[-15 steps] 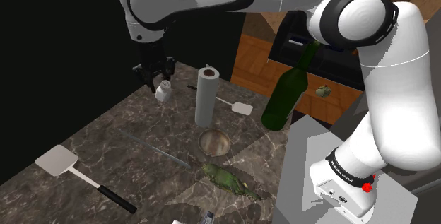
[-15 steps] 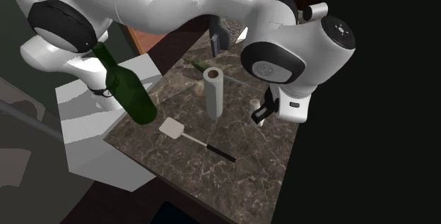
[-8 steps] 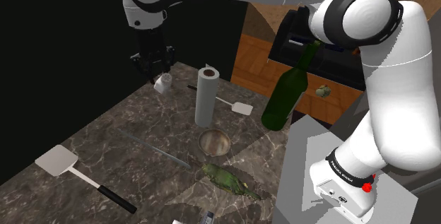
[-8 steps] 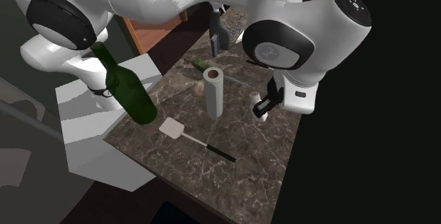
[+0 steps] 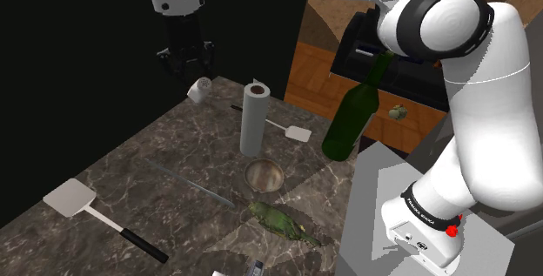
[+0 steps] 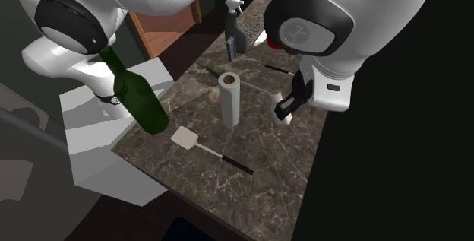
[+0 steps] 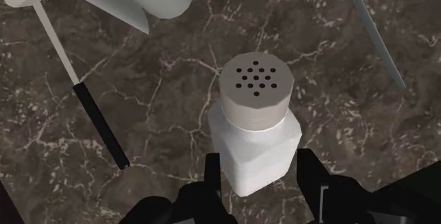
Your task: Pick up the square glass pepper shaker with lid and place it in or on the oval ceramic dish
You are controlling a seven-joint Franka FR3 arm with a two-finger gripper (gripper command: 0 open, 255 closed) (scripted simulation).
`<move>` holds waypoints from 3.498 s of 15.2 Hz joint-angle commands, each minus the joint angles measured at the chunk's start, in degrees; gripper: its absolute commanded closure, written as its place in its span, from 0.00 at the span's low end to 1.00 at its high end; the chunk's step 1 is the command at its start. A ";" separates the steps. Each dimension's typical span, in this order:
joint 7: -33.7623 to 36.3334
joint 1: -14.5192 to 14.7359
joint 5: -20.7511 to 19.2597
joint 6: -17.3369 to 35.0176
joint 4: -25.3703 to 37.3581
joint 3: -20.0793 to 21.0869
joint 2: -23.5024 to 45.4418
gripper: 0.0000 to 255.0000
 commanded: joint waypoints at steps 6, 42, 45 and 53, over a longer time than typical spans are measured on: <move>1.26 -5.51 5.39 10.57 -28.63 2.97 -18.43 1.00; -0.58 -7.08 17.06 29.34 -68.98 6.35 -42.52 0.00; -0.58 -7.08 17.06 29.34 -68.98 6.35 -42.52 0.00; -1.01 -7.48 17.40 21.91 -63.15 5.80 -44.25 0.00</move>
